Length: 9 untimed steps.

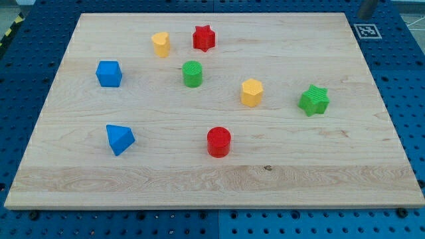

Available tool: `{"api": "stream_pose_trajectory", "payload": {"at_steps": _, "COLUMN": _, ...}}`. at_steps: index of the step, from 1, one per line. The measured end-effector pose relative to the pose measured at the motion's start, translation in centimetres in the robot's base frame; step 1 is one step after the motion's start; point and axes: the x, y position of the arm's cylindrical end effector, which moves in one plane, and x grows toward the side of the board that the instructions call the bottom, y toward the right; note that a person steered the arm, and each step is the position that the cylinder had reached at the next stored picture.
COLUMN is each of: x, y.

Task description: Point your arm towards green star

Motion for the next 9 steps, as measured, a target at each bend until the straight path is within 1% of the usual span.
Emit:
{"api": "stream_pose_trajectory", "payload": {"at_steps": 1, "x": 0.0, "y": -1.2}}
{"api": "stream_pose_trajectory", "payload": {"at_steps": 2, "x": 0.0, "y": -5.1}}
{"api": "stream_pose_trajectory", "payload": {"at_steps": 3, "x": 0.0, "y": -10.2}}
{"api": "stream_pose_trajectory", "payload": {"at_steps": 4, "x": 0.0, "y": -10.4}}
{"api": "stream_pose_trajectory", "payload": {"at_steps": 5, "x": 0.1, "y": -12.7}}
{"api": "stream_pose_trajectory", "payload": {"at_steps": 6, "x": 1.7, "y": -18.7}}
{"api": "stream_pose_trajectory", "payload": {"at_steps": 7, "x": 1.7, "y": -18.7}}
{"api": "stream_pose_trajectory", "payload": {"at_steps": 8, "x": 8.8, "y": -18.3}}
{"api": "stream_pose_trajectory", "payload": {"at_steps": 9, "x": 11.2, "y": -18.1}}
